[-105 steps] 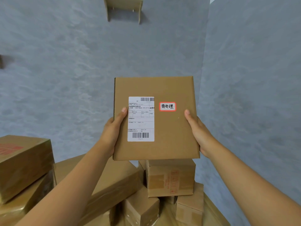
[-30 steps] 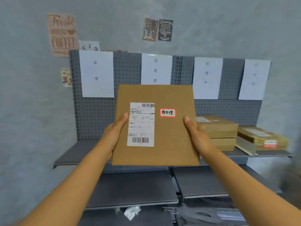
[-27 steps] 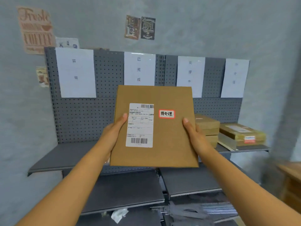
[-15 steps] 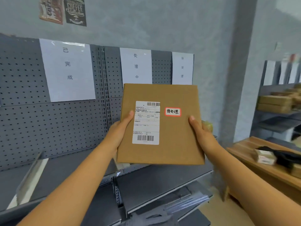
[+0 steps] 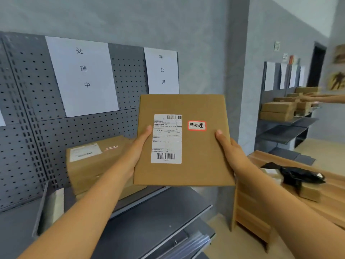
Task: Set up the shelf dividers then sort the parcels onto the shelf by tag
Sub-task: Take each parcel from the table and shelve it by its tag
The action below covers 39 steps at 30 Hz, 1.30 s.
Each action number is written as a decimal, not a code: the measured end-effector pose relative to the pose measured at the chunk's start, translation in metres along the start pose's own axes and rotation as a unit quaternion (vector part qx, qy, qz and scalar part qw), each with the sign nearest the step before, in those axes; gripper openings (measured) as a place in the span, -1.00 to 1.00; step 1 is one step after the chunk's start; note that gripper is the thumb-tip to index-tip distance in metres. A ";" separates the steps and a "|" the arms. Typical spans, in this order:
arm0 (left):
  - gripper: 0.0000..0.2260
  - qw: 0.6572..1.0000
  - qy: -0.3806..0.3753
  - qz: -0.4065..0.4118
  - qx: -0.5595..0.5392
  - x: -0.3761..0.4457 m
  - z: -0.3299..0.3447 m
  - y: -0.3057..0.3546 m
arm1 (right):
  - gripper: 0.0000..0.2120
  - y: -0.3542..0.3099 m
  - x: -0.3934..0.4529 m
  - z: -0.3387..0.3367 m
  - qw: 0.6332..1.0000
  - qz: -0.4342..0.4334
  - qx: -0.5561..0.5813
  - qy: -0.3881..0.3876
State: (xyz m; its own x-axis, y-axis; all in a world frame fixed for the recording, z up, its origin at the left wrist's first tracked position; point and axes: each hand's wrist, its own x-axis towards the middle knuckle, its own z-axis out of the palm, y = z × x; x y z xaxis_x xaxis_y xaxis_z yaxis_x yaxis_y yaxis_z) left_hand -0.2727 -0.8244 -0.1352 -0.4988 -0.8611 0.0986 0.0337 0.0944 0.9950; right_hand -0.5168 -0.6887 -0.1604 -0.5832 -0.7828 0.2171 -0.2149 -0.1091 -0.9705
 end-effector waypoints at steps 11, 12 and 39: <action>-0.61 0.996 0.084 -0.031 -0.015 0.104 0.119 -0.020 | -0.25 0.044 0.183 -0.094 0.994 0.019 0.003 -0.110; -0.63 0.995 0.095 -0.037 -0.014 0.110 0.122 -0.020 | -0.25 0.047 0.197 -0.095 0.992 0.025 0.005 -0.121; -0.70 0.946 0.273 -0.168 -0.046 0.263 0.082 -0.058 | -0.60 0.095 0.405 0.007 0.912 0.191 0.033 -0.361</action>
State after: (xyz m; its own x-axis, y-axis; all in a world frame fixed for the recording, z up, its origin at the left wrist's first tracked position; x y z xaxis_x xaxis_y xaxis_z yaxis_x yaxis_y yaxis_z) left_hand -0.4768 -1.0156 -0.1681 0.0266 -0.9669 -0.2536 0.0406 -0.2525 0.9668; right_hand -0.7681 -1.0204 -0.1651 0.0664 -0.9684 -0.2402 -0.0423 0.2378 -0.9704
